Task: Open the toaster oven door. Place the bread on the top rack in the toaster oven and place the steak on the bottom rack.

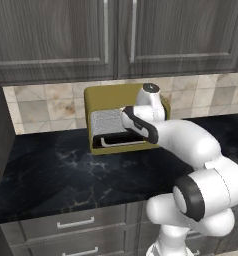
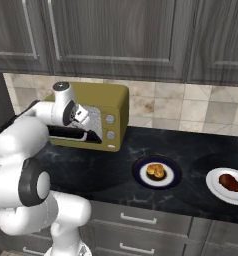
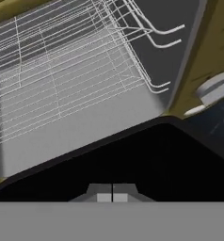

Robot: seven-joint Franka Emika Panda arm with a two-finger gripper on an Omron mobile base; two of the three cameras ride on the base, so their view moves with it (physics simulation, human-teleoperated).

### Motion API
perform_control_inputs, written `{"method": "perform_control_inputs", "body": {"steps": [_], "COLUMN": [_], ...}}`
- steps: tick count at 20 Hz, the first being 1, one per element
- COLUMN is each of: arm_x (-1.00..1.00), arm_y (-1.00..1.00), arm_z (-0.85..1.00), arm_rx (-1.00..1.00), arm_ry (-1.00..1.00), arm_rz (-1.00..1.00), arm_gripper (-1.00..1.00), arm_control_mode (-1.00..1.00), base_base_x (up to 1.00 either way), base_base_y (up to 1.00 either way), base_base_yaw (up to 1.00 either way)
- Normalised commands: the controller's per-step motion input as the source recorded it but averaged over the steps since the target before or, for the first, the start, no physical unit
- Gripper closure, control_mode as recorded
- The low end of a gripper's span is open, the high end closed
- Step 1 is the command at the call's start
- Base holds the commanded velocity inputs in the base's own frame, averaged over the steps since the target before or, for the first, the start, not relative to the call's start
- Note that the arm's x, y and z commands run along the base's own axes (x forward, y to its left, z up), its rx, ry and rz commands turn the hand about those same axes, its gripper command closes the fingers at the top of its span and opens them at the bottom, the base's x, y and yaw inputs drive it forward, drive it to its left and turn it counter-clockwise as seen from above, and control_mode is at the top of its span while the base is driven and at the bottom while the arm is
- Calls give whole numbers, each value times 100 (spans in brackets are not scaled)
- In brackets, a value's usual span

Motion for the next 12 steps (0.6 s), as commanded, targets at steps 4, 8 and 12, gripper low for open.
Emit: {"method": "perform_control_inputs", "body": {"steps": [4,8,12], "arm_x": [-28,-86,-100], "arm_y": [20,13,9], "arm_z": [-100,-100,-100], "arm_rx": [0,0,0], "arm_ry": [31,16,6], "arm_rz": [0,0,0], "arm_gripper": [100,100,100], "arm_control_mode": [-100,-100,-100], "base_base_x": [0,0,0], "base_base_y": [0,0,0], "base_base_yaw": [0,0,0]}}
